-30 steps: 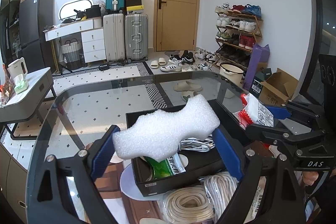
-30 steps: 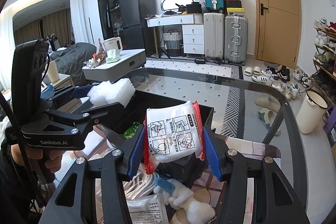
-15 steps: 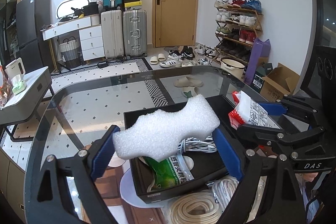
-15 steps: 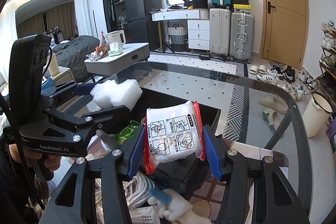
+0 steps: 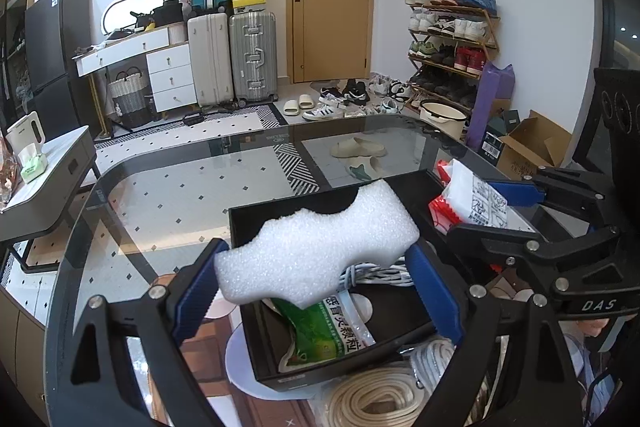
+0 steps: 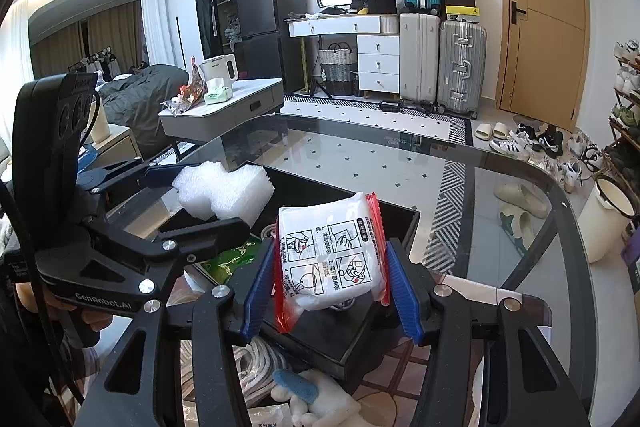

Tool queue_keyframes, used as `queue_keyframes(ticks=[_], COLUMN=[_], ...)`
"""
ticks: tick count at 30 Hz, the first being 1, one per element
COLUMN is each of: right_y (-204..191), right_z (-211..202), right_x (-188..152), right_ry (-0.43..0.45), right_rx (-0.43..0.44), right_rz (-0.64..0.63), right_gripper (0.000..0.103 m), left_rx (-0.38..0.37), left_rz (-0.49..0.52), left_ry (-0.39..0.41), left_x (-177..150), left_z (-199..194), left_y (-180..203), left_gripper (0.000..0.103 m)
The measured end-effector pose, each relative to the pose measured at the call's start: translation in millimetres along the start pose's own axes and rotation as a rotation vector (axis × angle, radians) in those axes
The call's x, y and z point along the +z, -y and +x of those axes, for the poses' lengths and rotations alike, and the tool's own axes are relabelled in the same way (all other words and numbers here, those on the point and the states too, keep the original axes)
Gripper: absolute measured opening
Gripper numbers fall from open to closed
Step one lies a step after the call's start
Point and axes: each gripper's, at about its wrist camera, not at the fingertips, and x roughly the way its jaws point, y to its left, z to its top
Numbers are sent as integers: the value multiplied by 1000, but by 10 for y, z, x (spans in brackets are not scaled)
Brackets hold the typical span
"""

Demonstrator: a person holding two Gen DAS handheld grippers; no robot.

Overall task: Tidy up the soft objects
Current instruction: 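Lower both held items into the black box and open both grippers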

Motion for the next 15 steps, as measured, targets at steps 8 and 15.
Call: queue_keyframes(ticks=[8,15], right_y=[49,124], right_z=[-42,-204], right_x=[-16,-73], right_ry=[39,52], right_rx=[10,-13], right_rz=[12,36], right_gripper=[92,99], left_rx=[23,8], left_rz=[-13,-27], left_ry=[6,1], left_x=[26,-20], left_z=[-58,-142], left_y=[2,-9], left_gripper=[103,103])
